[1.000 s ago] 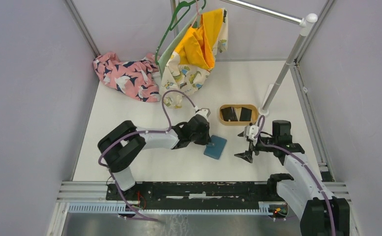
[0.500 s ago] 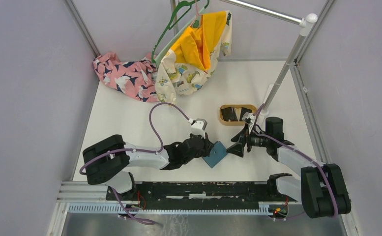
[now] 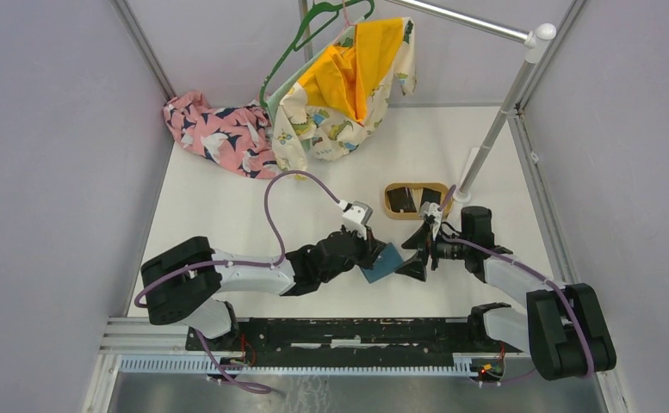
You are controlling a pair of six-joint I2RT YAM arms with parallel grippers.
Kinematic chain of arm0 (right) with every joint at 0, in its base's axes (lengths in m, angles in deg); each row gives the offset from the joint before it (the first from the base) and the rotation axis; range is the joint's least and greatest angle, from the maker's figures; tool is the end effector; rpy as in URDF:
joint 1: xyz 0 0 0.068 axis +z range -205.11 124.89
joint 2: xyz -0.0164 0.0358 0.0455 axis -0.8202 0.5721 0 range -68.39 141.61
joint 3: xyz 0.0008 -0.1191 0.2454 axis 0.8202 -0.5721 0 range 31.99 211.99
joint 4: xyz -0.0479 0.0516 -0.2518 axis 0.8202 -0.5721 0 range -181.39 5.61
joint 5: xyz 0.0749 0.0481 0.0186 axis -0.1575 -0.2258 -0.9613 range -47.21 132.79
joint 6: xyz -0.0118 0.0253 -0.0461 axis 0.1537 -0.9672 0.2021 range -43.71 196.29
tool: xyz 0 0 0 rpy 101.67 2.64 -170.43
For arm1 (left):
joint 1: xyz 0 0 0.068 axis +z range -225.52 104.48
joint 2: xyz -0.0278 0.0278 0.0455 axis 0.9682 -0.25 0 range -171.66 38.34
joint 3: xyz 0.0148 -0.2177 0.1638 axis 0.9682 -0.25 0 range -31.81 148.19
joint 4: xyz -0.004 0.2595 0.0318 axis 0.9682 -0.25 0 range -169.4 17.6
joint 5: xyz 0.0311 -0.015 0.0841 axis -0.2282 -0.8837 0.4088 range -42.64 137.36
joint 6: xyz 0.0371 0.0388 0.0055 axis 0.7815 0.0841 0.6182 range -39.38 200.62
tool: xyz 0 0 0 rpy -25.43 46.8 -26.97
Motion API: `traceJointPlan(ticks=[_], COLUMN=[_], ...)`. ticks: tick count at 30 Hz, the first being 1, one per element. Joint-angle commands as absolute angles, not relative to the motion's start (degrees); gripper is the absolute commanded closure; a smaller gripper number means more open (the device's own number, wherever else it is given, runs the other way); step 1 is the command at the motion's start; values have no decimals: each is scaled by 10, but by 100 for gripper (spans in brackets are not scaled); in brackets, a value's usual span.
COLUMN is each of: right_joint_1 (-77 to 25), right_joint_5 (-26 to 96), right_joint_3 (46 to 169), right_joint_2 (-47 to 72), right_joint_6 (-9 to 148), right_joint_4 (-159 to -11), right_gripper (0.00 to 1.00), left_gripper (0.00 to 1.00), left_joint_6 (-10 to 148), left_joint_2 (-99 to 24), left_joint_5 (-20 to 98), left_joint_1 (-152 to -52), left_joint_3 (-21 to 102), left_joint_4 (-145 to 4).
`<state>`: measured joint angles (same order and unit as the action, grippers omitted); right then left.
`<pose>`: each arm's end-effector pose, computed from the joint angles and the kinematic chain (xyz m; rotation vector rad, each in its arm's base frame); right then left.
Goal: Put the credit cards into the card holder
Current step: Open the card holder at the center of the board.
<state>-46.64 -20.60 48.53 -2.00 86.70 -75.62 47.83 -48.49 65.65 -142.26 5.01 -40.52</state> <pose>0.1793 0.0589 0.1478 -0.8805 1.8771 1.2172 0.1333 -0.2816 0.1945 0.3528 1.9381 -0.8794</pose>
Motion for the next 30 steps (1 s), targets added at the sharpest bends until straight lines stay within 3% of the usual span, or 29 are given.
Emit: traceJointPlan(ticks=[1,7,8,11,13,16,21,30], right_joint_1=[-450,-430,-430,-430,-430,-431,-439,-459], right_joint_5=[-209,-152,-152,-141,-130,-115,-102,-106], right_joint_3=[506,540,546,563,565,565,575,577], right_joint_2=[-21,-28,-33,-57,-74,-87,-85,-85], right_joint_6=[954,1037,1055,1121,1136,1141,1142,1127], right_joint_4=[-772,-842,-867,-922,-932,-935,-947,-949], right_gripper=[2,2,2,2,3,3,4,4], left_gripper=[98,98,94,77,56,41,40,58], left_joint_6=[544,566,581,625,650,671,681,725], left_joint_2=[-468,-465,-467,-476,-476,-483,-536,-573], left_joint_5=[617,628,630,632,629,604,600,570], left_joint_1=[-1424,-1423,-1422,-1422,-1420,-1410,-1403,-1403], left_joint_3=[64,88,97,124,123,132,206,254], left_joint_4=[-347,-410,-438,-549,-588,-628,-711,-742])
